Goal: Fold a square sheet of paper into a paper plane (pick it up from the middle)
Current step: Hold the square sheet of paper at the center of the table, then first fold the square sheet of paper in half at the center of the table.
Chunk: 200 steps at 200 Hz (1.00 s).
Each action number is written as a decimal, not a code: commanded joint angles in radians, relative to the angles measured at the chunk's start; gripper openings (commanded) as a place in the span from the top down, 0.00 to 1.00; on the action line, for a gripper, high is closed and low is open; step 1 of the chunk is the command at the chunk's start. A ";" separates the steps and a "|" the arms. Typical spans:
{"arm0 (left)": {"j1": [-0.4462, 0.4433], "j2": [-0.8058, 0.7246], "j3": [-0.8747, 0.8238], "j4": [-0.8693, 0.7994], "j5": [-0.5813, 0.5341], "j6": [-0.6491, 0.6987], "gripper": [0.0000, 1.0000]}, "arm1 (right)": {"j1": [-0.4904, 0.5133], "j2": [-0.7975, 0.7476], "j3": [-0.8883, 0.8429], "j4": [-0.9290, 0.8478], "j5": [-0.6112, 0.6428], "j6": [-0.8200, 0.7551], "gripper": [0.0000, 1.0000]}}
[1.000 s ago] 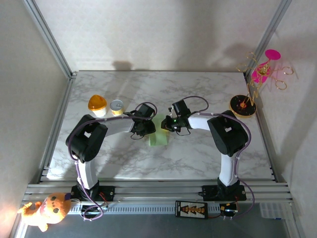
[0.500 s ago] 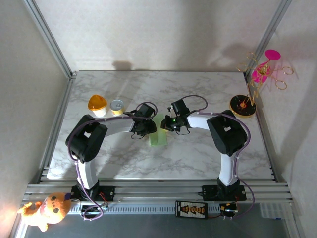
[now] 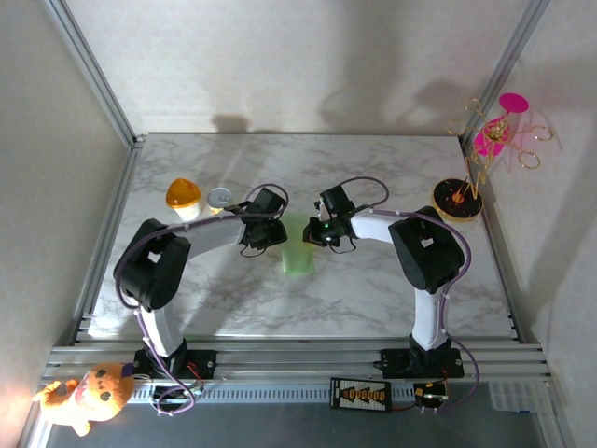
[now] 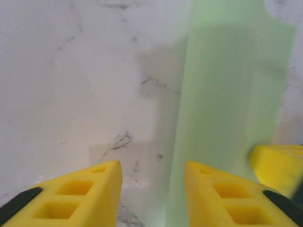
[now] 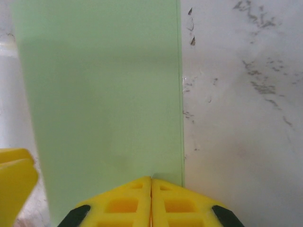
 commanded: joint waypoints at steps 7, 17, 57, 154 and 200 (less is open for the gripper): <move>-0.002 -0.049 -0.004 0.098 0.131 -0.027 0.68 | 0.005 0.067 -0.013 -0.098 0.091 -0.011 0.92; -0.004 -0.040 -0.001 0.126 0.172 -0.035 0.71 | 0.004 0.069 -0.014 -0.098 0.092 -0.011 0.92; -0.022 0.042 0.039 0.140 0.221 -0.046 0.82 | 0.004 0.079 -0.011 -0.106 0.099 -0.011 0.94; -0.032 0.153 0.120 0.061 0.179 -0.039 0.86 | 0.013 0.092 -0.008 -0.131 0.124 -0.019 0.94; -0.032 0.175 0.112 0.046 0.153 -0.030 0.87 | 0.015 0.098 -0.010 -0.142 0.140 -0.021 0.94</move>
